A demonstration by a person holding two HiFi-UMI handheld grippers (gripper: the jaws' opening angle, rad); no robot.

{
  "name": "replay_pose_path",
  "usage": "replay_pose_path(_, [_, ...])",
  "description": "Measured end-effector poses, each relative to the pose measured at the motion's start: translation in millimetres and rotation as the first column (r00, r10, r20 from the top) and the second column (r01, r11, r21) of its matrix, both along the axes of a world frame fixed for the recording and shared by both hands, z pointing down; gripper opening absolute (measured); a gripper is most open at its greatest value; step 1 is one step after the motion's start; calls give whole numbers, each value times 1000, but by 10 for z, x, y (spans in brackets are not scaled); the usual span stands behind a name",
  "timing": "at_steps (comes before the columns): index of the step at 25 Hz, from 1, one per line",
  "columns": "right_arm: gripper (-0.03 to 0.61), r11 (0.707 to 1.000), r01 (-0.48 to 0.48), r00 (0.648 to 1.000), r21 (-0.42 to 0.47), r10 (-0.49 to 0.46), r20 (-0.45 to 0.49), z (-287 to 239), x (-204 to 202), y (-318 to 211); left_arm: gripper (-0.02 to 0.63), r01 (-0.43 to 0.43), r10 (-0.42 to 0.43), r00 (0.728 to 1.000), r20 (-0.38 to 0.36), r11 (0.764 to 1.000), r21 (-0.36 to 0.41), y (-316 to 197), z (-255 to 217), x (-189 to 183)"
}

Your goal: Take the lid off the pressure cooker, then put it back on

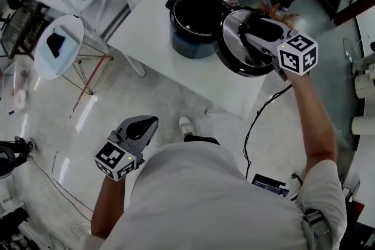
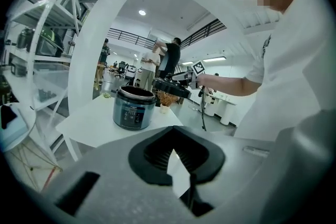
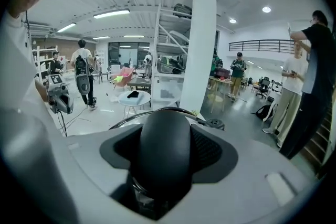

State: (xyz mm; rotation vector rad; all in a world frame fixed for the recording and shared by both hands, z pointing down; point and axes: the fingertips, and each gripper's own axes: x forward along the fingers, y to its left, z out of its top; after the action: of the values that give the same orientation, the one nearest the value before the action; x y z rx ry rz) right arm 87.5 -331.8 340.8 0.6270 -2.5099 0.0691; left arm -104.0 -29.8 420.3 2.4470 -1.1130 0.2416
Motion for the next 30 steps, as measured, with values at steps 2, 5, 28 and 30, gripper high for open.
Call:
replay_pose_path(2, [291, 1000, 17, 1000, 1, -17, 2, 0, -122, -104, 6, 26, -26, 1000, 0, 1000, -1, -7, 3, -51])
replay_pose_path(5, [291, 999, 45, 999, 5, -45, -5, 27, -273, -234, 6, 63, -63, 998, 2, 998, 0, 13, 17, -84])
replay_pose_path(28, [291, 979, 202, 979, -2, -202, -35, 394, -1381, -1095, 6, 298, -298, 954, 21, 954, -11, -150, 30, -328])
replay_pose_path(30, [291, 978, 206, 978, -6, -206, -37, 453, -1448, -1149, 6, 311, -311, 950, 24, 950, -16, -163, 43, -355])
